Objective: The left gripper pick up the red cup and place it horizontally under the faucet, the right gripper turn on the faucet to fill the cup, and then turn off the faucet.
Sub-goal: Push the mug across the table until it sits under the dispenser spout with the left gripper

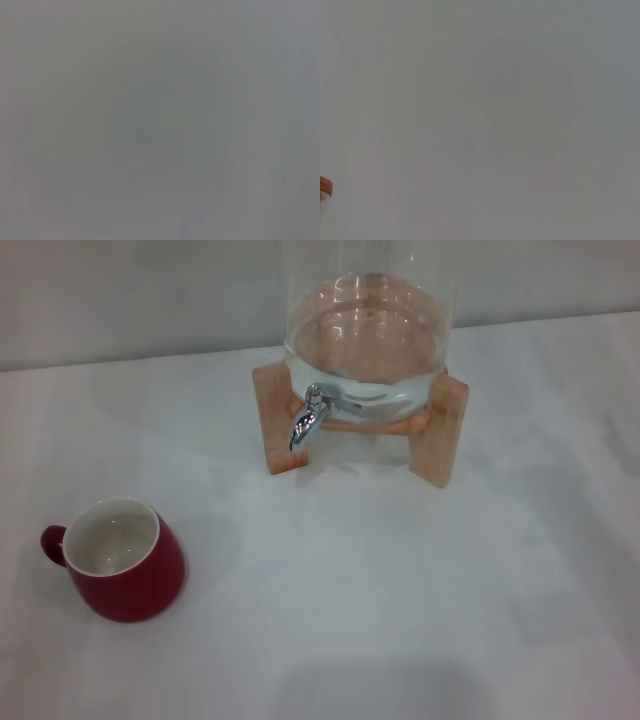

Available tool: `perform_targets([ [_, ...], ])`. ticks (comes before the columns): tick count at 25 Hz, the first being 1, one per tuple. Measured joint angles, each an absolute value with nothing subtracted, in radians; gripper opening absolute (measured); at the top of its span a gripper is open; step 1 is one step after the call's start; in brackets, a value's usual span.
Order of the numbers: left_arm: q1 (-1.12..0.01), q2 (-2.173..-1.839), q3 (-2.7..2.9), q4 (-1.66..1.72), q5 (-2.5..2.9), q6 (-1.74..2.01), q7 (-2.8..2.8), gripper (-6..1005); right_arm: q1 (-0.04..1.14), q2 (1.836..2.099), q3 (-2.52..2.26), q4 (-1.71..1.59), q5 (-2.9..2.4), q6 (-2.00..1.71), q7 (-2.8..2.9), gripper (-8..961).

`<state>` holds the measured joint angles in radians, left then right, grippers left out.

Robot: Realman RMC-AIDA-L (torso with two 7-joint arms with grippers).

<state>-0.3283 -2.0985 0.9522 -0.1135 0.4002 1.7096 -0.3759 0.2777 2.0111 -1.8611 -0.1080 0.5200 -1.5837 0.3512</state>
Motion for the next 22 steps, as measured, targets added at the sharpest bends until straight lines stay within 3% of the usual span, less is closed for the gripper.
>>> perform_targets([
  [22, -0.281, -2.099, 0.976, -0.184, 0.416, 1.619, -0.374, 856, 0.272, 2.011, -1.916, -0.107, 0.520, -1.591, 0.357, 872],
])
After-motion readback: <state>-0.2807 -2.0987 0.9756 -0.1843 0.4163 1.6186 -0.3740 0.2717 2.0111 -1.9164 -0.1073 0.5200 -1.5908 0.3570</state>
